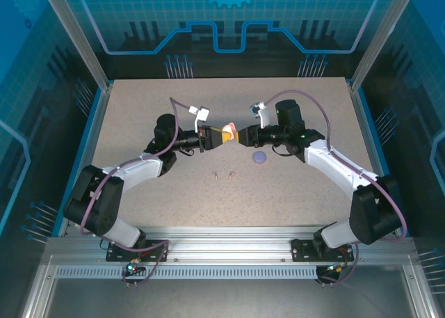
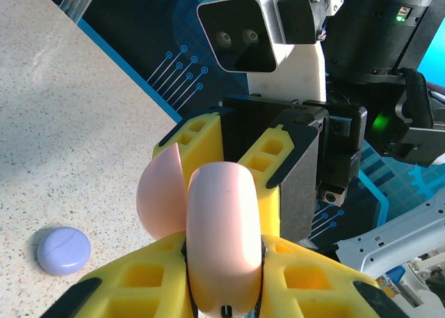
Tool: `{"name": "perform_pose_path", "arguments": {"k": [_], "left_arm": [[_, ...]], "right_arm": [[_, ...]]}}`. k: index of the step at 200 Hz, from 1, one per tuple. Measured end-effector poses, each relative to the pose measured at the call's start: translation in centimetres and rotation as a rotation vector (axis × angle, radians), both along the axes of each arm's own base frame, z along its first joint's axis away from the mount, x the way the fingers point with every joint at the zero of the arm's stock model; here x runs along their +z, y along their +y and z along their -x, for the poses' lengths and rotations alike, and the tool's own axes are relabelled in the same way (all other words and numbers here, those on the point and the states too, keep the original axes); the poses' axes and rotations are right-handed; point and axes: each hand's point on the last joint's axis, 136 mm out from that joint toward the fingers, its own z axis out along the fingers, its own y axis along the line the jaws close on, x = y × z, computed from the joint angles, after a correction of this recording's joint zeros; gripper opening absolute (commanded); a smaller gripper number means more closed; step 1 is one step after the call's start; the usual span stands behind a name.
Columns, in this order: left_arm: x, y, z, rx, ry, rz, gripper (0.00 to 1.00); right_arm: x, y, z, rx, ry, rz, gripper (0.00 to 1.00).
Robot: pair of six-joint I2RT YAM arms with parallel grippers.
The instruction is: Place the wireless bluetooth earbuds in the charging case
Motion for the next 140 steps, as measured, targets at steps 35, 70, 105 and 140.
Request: {"name": "perform_pose_path", "arguments": {"k": [35,70,105,140], "left_arm": [[0.0,0.0,0.0,0.001,0.000,0.000,0.00],[0.1,0.0,0.0,-0.001,-0.003,0.002,0.00],[0.1,0.0,0.0,-0.004,-0.005,0.003,0.00],[0.1,0.0,0.0,0.001,-0.003,0.004,0.00]], "right_arm": [[0.3,0.2,-0.1,0.002,-0.004,-0.004,0.34],[0.7,0.3,-0.5,-0.002,-0.013,-0.006,0.32],[0.6,0.4,-0.7,-0.004,-0.005,-0.010,0.26],[1.0,0.9,-0.6,0.006,-0.003,-0.021,0.02]]}}
